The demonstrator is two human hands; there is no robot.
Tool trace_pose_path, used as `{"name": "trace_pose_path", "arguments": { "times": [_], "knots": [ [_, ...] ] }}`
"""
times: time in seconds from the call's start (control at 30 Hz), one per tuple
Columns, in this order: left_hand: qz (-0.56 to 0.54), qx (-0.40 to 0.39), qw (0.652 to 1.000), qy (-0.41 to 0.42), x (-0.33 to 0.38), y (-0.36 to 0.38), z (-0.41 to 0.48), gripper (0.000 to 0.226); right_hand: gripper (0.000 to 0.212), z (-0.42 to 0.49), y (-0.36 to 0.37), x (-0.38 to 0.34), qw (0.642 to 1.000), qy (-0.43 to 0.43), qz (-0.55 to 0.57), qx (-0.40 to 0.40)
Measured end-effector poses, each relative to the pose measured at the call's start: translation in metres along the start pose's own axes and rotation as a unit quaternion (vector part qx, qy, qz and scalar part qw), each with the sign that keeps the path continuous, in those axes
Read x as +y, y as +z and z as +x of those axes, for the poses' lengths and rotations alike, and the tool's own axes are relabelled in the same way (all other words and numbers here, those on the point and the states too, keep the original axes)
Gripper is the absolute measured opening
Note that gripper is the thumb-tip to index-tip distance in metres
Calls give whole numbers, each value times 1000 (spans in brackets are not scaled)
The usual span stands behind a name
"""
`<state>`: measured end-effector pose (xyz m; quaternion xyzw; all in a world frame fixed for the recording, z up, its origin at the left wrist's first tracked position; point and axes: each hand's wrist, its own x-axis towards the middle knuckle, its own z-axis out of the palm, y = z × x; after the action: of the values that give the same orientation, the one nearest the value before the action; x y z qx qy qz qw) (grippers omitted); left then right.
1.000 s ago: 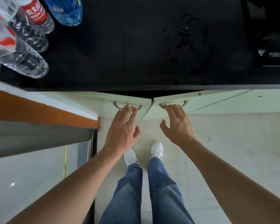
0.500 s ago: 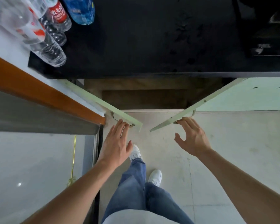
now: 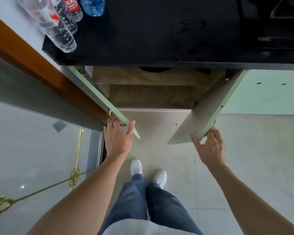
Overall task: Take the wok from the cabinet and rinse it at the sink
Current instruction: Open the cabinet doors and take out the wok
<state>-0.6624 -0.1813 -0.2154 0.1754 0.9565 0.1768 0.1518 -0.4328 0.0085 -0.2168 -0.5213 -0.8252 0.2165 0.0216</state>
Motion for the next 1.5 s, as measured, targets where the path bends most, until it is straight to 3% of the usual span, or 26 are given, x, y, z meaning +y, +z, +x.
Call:
{"name": "trace_pose_path", "arguments": {
  "times": [0.07,0.17,0.23,0.33,0.5,0.63,0.77,1.13,1.5],
  "knots": [
    [-10,28,1000,-7,8,-3,2,70,48,-1,-1,0,999,39,34,17],
    [-3,38,999,-1,15,-10,2,84,72,-5,-4,2,996,58,52,43],
    [92,28,991,87,9,-15,7,82,83,-5,-7,4,999,10,4,44],
    [212,-16,948,235,7,-16,20,77,85,6,-11,-1,992,-61,-109,25],
    [286,-125,889,334,27,-3,36,86,98,35,-4,-50,968,-132,-208,-43],
    [337,-143,891,270,31,4,29,83,85,38,25,-71,958,-174,-200,-113],
    [360,-171,892,213,7,6,18,93,81,33,32,-53,936,-214,-252,-122],
    [368,-138,897,203,-107,-21,12,79,78,24,22,23,898,-168,-371,-167],
    [370,-120,905,171,-164,-28,28,75,77,24,35,46,894,-98,-393,-191]
  ]
}}
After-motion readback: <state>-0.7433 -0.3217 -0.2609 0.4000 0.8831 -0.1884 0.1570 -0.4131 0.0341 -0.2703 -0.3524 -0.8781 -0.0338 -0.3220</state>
